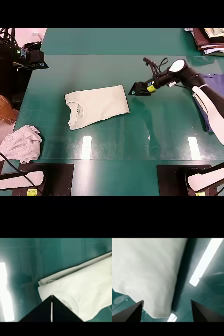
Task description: Fold the shirts.
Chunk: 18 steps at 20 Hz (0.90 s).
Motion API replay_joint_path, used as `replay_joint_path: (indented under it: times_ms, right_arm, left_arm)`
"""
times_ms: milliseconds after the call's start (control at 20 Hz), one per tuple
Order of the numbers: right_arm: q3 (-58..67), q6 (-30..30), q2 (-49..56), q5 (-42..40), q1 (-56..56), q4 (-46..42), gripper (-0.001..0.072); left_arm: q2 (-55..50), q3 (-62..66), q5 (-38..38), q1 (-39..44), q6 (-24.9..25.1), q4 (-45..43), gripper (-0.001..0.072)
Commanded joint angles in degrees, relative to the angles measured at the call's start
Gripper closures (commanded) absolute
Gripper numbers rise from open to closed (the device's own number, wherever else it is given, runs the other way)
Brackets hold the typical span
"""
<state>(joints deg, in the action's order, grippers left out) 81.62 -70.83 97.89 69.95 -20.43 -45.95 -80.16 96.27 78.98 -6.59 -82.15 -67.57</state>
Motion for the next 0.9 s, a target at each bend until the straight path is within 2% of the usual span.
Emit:
replay_joint_path:
  times_ms: [0,150,350,400,500,550,600,650,850]
  right_arm:
    - [-4.94,-0.28,1.22,-2.45,0.24,2.49,0.0039]
    - [-2.58,-0.26,6.80,-2.03,-1.97,9.64,0.0053]
    - [6.10,-0.33,13.90,-1.44,-6.56,13.29,0.0101]
    - [8.50,-0.33,15.28,-1.22,-7.85,13.46,0.0152]
    - [12.68,-0.26,17.27,-0.59,-9.81,13.29,0.0316]
    - [14.21,0.13,17.79,-0.57,-10.34,13.18,0.0443]
    - [15.54,1.57,18.03,-0.55,-10.51,13.14,0.0611]
    - [16.48,2.99,17.97,-0.42,-10.49,12.83,0.0694]
    - [21.44,3.30,16.55,2.75,-5.38,12.76,0.0695]
  left_arm:
    - [0.04,-0.15,-1.81,-0.04,0.09,1.20,0.0683]
    - [0.04,-0.15,-1.99,-0.04,0.11,1.46,0.0683]
    - [0.04,-0.15,-1.90,-0.04,0.09,2.05,0.0683]
    - [0.04,-0.15,-1.90,-0.04,0.09,2.47,0.0683]
    - [0.04,-0.15,-1.84,-0.04,0.09,3.23,0.0683]
    - [0.04,-0.15,-1.86,-0.04,0.07,3.93,0.0683]
    - [0.04,-0.15,-1.84,-0.04,0.07,4.96,0.0683]
    - [0.04,-0.15,-1.81,0.20,0.07,5.64,0.0683]
    - [0.04,-0.15,-1.92,4.87,0.09,5.57,0.0683]
